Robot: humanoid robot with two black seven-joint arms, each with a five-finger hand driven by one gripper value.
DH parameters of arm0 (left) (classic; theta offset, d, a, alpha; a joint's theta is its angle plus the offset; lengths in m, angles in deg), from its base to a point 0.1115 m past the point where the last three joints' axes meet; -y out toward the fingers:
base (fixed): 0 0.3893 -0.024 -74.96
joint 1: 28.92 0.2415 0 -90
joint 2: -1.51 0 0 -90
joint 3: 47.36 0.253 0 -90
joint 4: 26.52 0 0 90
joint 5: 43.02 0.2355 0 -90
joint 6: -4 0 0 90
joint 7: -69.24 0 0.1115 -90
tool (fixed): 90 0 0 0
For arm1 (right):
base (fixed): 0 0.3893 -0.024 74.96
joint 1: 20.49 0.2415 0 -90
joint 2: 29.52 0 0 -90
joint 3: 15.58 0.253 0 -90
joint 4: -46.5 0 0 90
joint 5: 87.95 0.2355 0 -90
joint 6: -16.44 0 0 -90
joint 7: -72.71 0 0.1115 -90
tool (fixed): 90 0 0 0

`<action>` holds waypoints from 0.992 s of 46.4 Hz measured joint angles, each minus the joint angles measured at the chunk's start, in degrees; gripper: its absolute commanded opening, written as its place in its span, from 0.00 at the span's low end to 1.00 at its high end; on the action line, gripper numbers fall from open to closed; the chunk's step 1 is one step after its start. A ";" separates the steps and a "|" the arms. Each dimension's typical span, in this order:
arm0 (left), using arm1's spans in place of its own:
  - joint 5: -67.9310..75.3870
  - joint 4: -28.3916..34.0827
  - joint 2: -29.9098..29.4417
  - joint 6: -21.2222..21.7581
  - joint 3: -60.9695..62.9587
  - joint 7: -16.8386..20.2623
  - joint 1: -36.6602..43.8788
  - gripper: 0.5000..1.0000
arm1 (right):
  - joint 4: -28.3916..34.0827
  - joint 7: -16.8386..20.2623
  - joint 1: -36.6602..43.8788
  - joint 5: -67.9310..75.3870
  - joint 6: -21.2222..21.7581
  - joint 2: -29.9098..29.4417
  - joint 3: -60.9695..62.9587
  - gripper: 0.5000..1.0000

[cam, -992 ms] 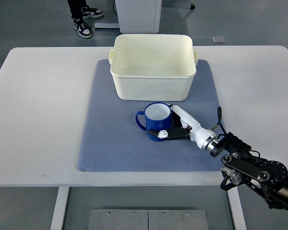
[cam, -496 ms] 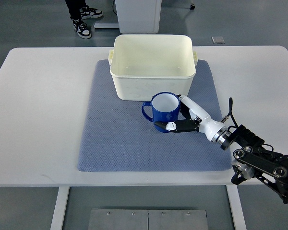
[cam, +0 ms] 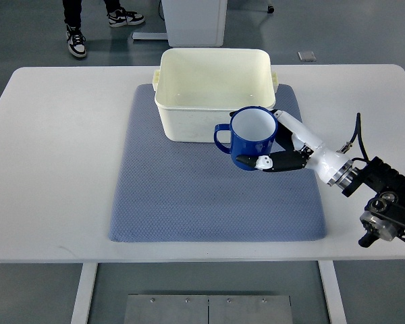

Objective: Place cup in box with right hand
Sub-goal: 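Carry the blue mug with the right hand above the cream box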

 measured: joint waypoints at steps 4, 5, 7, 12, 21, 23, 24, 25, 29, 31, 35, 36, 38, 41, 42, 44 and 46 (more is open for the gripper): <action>0.00 0.00 0.00 0.00 0.00 0.00 -0.01 1.00 | 0.08 1.36 2.15 1.08 0.48 0.70 1.57 0.00; 0.00 0.00 0.00 0.00 0.00 0.00 0.00 1.00 | 0.08 1.77 2.61 1.37 0.82 0.81 2.06 0.00; 0.00 0.01 0.00 0.00 0.00 0.00 0.00 1.00 | -0.06 3.28 4.15 2.35 2.04 1.00 3.68 0.00; 0.00 0.01 0.00 0.00 0.00 0.00 -0.03 1.00 | -0.72 6.15 6.62 3.42 2.63 0.56 5.43 0.00; 0.00 0.02 0.00 0.00 0.00 -0.01 0.00 1.00 | -3.25 10.02 10.36 3.60 1.93 -2.41 6.06 0.00; 0.00 0.01 0.00 -0.01 0.00 0.00 -0.02 1.00 | -4.15 10.72 11.11 3.59 1.77 -3.45 6.06 0.00; 0.00 0.01 0.00 -0.02 -0.01 -0.01 -0.03 1.00 | -4.71 11.06 11.48 3.59 1.73 -4.04 6.06 0.00; 0.00 0.01 0.00 -0.02 0.00 0.00 -0.01 1.00 | -5.24 11.32 11.76 3.59 1.65 -4.48 6.06 0.00; 0.00 0.01 0.00 -0.02 0.01 -0.01 0.00 1.00 | -8.01 12.34 12.99 3.51 0.69 -6.54 6.06 0.00; 0.00 0.02 0.00 -0.01 0.01 -0.01 0.00 1.00 | -9.57 12.73 13.83 3.51 0.21 -7.75 6.05 0.00; 0.00 0.01 0.00 -0.02 0.00 -0.01 0.00 1.00 | -12.67 13.44 14.93 3.50 -0.43 -10.05 6.03 0.00; 0.00 0.01 0.00 -0.01 0.00 -0.01 0.00 1.00 | -13.40 13.61 15.20 3.49 -0.69 -10.60 6.03 0.00; 0.00 0.00 0.00 -0.01 0.02 -0.01 -0.02 1.00 | -15.12 14.08 15.87 3.48 -1.43 -12.09 5.98 0.00; 0.00 0.00 0.00 -0.01 0.02 -0.01 0.00 1.00 | -17.25 14.71 16.37 3.49 -2.30 -13.85 5.95 0.00; 0.00 0.01 0.00 -0.01 0.01 -0.01 0.00 1.00 | -18.25 14.88 16.46 3.48 -2.60 -14.67 5.94 0.00; 0.00 0.00 0.00 -0.01 0.01 0.00 -0.02 1.00 | -19.54 15.07 16.69 3.48 -2.89 -15.73 5.93 0.00; 0.00 0.00 0.00 -0.01 0.01 -0.01 0.01 1.00 | -20.89 15.16 17.18 3.49 -3.24 -17.04 5.93 0.00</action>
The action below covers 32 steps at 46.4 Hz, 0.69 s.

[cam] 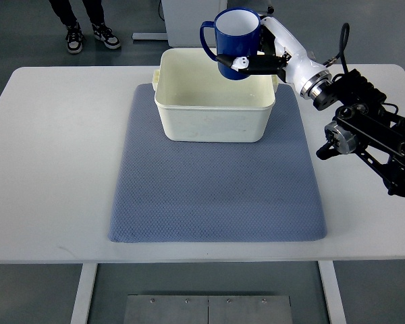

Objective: Place cup in box with right hand
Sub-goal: 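Carry the blue mug with the right hand above the cream box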

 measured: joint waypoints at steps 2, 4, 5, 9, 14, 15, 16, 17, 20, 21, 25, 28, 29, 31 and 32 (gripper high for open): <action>0.00 0.00 0.00 0.00 -0.01 0.00 -0.02 1.00 | -1.19 0.01 0.28 -0.01 -0.27 -1.05 0.00 0.00; 0.00 0.00 0.00 0.00 -0.01 0.00 0.00 1.00 | -2.65 0.03 0.40 0.00 -0.54 -2.31 0.00 0.00; 0.00 0.00 0.00 0.00 -0.01 0.00 -0.01 1.00 | -3.35 0.03 0.44 -0.01 -0.67 -2.87 0.00 0.00; 0.00 0.00 0.00 0.03 -0.01 0.00 -0.01 1.00 | -6.68 0.03 1.14 0.00 -1.03 -5.48 0.00 0.00; 0.00 0.00 0.00 0.05 -0.02 0.00 -0.02 1.00 | -11.28 -0.02 1.69 0.00 -1.10 -8.52 -0.06 0.00; 0.00 0.00 0.00 0.05 -0.02 0.00 -0.01 1.00 | -12.17 -0.03 1.75 0.00 -1.10 -9.19 -0.08 0.00; 0.00 0.00 0.00 0.04 -0.01 0.00 -0.01 1.00 | -12.85 -0.04 1.89 -0.01 -1.10 -9.68 -0.09 0.00; 0.00 0.00 0.00 0.04 -0.02 0.00 -0.01 1.00 | -13.53 -0.06 2.10 0.00 -1.10 -10.16 -0.13 0.00; 0.00 0.00 0.00 0.03 -0.02 0.00 -0.01 1.00 | -15.48 -0.23 2.39 0.00 -1.10 -11.37 -0.24 0.00; 0.00 0.00 0.00 0.03 -0.02 0.00 -0.01 1.00 | -16.13 -0.24 2.39 0.00 -1.11 -11.84 -0.31 0.00; 0.00 0.00 0.00 0.00 -0.01 0.00 0.00 1.00 | -17.77 -0.33 2.40 0.00 -1.10 -13.10 -0.40 0.00; 0.00 0.00 0.00 0.00 -0.02 0.01 -0.01 1.00 | -18.67 -0.45 2.40 0.00 -1.07 -13.72 -0.55 0.00; 0.00 0.00 0.00 0.00 -0.02 0.01 -0.01 1.00 | -18.99 -0.49 2.40 0.00 -1.06 -13.96 -0.74 0.00; 0.00 0.00 0.00 0.00 -0.02 0.01 -0.01 1.00 | -19.66 -0.52 2.40 -0.01 -1.02 -14.16 -1.37 0.00; 0.00 0.00 0.00 0.00 -0.01 0.01 0.00 1.00 | -20.02 -0.56 2.40 0.00 -1.02 -14.18 -1.75 0.00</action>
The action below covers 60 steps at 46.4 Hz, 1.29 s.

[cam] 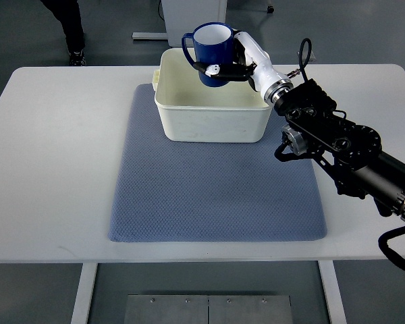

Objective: Place cup in box with right hand
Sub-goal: 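Carry the blue mug with the right hand above the cream box, then lower the mug into the box and open the right hand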

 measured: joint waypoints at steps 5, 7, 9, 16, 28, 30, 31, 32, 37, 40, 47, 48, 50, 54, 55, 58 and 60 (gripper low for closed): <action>0.00 0.00 0.00 0.00 0.00 0.00 0.00 1.00 | -1.01 -0.28 0.00 0.00 0.01 -0.02 -0.69 0.00; 0.00 0.00 0.00 0.00 -0.01 0.00 0.00 1.00 | -1.08 -0.40 0.00 0.00 0.01 -0.02 -0.71 0.00; 0.00 0.00 0.00 0.00 -0.01 0.00 -0.01 1.00 | -1.10 -0.42 0.00 0.00 0.01 -0.03 -0.71 0.00; 0.00 0.00 0.00 0.00 0.00 0.00 0.00 1.00 | -1.04 -0.62 -0.34 0.07 0.07 -0.03 -0.72 0.15; 0.00 0.00 0.00 0.00 0.01 0.01 0.00 1.00 | -0.73 -0.96 -0.53 0.09 0.11 -0.02 -0.71 1.00; 0.00 0.00 0.00 0.00 0.00 0.01 -0.01 1.00 | -0.61 -0.95 -0.53 0.09 0.11 -0.02 -0.71 1.00; 0.00 0.00 0.00 0.00 0.00 0.01 -0.01 1.00 | -0.56 -0.95 -0.53 0.09 0.11 -0.02 -0.71 1.00; 0.00 0.00 0.00 0.00 0.01 0.01 0.00 1.00 | -0.52 -0.95 -0.53 0.09 0.11 -0.02 -0.71 1.00; 0.00 0.00 0.00 0.00 0.00 0.01 -0.01 1.00 | -0.35 -0.95 -0.53 0.09 0.19 -0.02 -0.71 1.00; 0.00 0.00 0.00 0.00 0.00 0.01 -0.01 1.00 | -0.35 -0.95 -0.53 0.09 0.19 -0.02 -0.71 1.00; 0.00 0.00 0.00 0.06 -0.01 0.01 0.00 1.00 | -0.17 -0.95 -0.53 0.09 0.13 -0.02 -0.71 1.00; 0.00 0.00 0.00 0.06 0.00 0.01 0.00 1.00 | -0.02 -0.91 -0.51 0.09 0.12 -0.02 -0.71 1.00; 0.00 0.00 0.00 0.06 -0.01 0.01 -0.01 1.00 | 0.31 -0.88 -0.39 0.09 0.11 -0.02 -0.71 1.00; 0.00 0.00 0.00 0.05 0.00 0.01 0.00 1.00 | 1.33 -0.74 -0.11 0.09 0.10 -0.02 -0.71 1.00; 0.00 0.00 0.00 0.05 -0.01 0.01 -0.01 1.00 | 1.67 -0.71 -0.11 0.09 0.11 0.09 -0.71 1.00; 0.00 0.00 0.00 0.03 0.00 0.01 0.00 1.00 | 2.72 -0.60 -0.09 0.10 0.11 1.18 -0.71 1.00; 0.00 0.00 0.00 0.02 -0.01 0.02 -0.01 1.00 | 3.65 -0.55 -0.09 0.09 0.12 2.12 -0.70 1.00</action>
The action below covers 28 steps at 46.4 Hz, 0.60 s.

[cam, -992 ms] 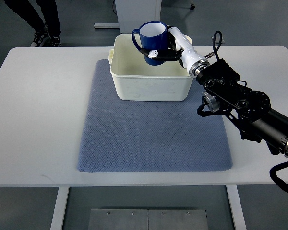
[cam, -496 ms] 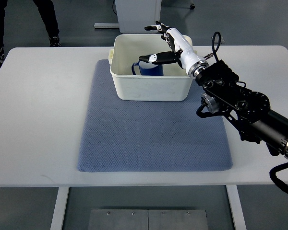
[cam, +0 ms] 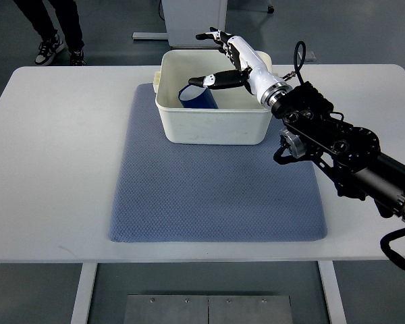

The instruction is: Place cup in box with right hand

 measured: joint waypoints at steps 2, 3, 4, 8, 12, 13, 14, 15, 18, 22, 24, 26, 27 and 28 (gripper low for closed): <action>0.00 0.00 0.00 -0.02 0.01 0.00 0.01 1.00 | 1.49 0.11 0.00 0.00 0.03 1.40 0.01 1.00; 0.00 0.00 0.00 -0.02 0.01 0.01 0.02 1.00 | 2.29 0.16 -0.02 0.00 0.04 2.08 0.04 1.00; 0.00 0.00 0.00 -0.01 0.00 0.02 0.01 1.00 | 3.18 0.18 -0.10 0.00 0.10 2.90 0.05 1.00; 0.00 0.00 0.00 -0.02 0.00 0.02 0.01 1.00 | 6.75 0.36 -0.80 0.21 0.36 6.10 0.08 1.00; 0.00 0.00 0.00 -0.02 0.00 0.00 0.02 1.00 | 9.73 0.52 -1.60 1.43 0.50 9.19 0.12 1.00; 0.00 0.00 0.00 -0.02 0.00 0.01 0.01 1.00 | 10.29 0.55 -1.70 1.72 0.51 9.94 0.14 1.00; 0.00 0.00 0.00 -0.02 0.00 0.01 0.00 1.00 | 10.67 0.60 -1.78 1.91 0.55 10.49 0.19 1.00; 0.00 0.00 0.00 -0.02 0.00 0.00 -0.01 1.00 | 10.97 0.67 -1.91 2.00 0.62 11.03 0.25 1.00; 0.00 0.00 0.00 -0.02 0.00 0.00 0.01 1.00 | 11.46 0.74 -2.54 2.10 0.78 12.55 0.88 1.00; 0.00 0.00 0.00 -0.02 0.00 0.01 0.01 1.00 | 12.12 0.82 -3.66 2.11 1.78 14.08 2.79 1.00; 0.00 0.00 0.00 -0.02 0.00 0.01 0.01 1.00 | 12.50 1.27 -4.45 2.11 2.77 15.01 4.39 1.00; 0.00 0.00 0.00 -0.02 0.00 0.00 0.00 1.00 | 12.80 1.92 -5.27 2.12 3.90 15.68 6.20 1.00; 0.00 0.00 0.00 -0.02 0.00 0.01 0.00 1.00 | 12.93 2.35 -5.69 2.11 4.51 15.92 7.26 1.00; 0.00 0.00 0.00 -0.02 0.00 0.01 0.00 1.00 | 13.06 2.92 -6.23 2.12 5.26 16.15 8.49 1.00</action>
